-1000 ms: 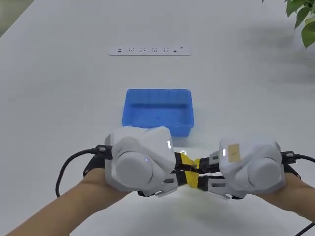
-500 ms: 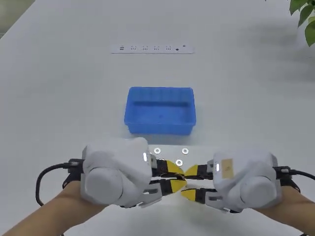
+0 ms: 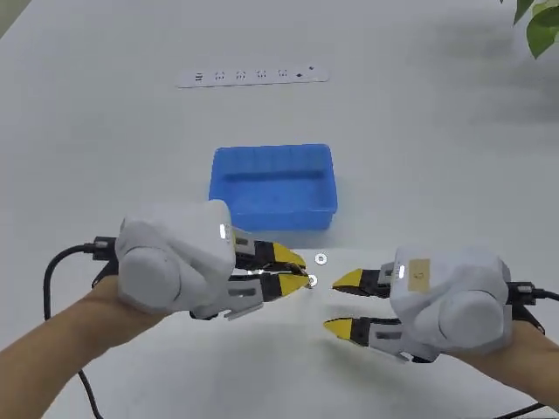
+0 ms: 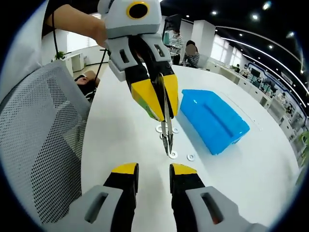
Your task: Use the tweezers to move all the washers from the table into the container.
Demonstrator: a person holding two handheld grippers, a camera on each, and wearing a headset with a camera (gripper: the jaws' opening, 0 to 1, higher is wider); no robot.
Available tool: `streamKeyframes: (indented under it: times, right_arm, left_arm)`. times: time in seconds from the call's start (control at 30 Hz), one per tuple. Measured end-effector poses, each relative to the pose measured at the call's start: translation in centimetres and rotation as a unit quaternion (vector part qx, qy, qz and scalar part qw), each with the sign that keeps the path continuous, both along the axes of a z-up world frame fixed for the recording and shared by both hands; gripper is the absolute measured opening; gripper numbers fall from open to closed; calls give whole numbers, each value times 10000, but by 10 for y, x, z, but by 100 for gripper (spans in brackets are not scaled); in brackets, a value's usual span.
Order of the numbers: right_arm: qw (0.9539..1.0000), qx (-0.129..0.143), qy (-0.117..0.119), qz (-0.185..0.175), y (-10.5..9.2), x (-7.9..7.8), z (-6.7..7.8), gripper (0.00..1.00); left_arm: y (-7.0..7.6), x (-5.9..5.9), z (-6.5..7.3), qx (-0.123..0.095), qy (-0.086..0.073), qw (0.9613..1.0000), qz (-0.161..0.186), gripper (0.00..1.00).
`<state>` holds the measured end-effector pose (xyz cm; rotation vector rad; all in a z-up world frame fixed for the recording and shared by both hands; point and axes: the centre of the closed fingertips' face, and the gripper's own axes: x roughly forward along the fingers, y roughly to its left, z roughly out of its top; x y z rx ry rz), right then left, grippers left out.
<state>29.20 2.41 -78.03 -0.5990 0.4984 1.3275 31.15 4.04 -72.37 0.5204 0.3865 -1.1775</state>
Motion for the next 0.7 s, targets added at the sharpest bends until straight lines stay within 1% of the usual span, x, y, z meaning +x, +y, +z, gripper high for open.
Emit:
streamKeyframes:
  times: [0.03,0.13,0.17,0.2,0.37,0.4,0.5,0.53,0.6,0.7]
  right_arm:
    - [10000,-11,20,-4,-1,0,-1,28]
    - [10000,-40,28,-12,-2,0,-3,29]
    - [10000,-25,51,-27,-2,0,-3,30]
    - [10000,-18,65,-33,-2,0,-3,30]
    - [9999,-37,106,-3,-1,1,-5,31]
    - [9999,-32,107,4,-1,1,-5,31]
    - [9999,-10,127,1,0,2,-4,32]
    - [9999,-11,137,-3,0,2,-4,33]
    - [9999,-39,128,-9,-1,3,-5,34]
    - [9999,-55,111,3,-3,5,-5,35]
  left_arm:
    - [-1,1,-1,39,-22,10000,-15,9]
    - [-1,1,-6,100,-1,9999,-33,9]
    - [-1,2,-4,41,4,10000,-9,9]
    - [-1,3,-4,27,9,10000,11,9]
    - [-1,6,-3,46,-30,10000,35,9]
    - [-1,7,-4,24,0,10000,51,9]
    - [0,8,-5,31,12,10000,70,9]
    - [-1,8,-4,-2,39,10000,76,9]
    - [0,10,-4,33,13,9999,101,9]
    - [3,13,-4,118,18,9998,148,9]
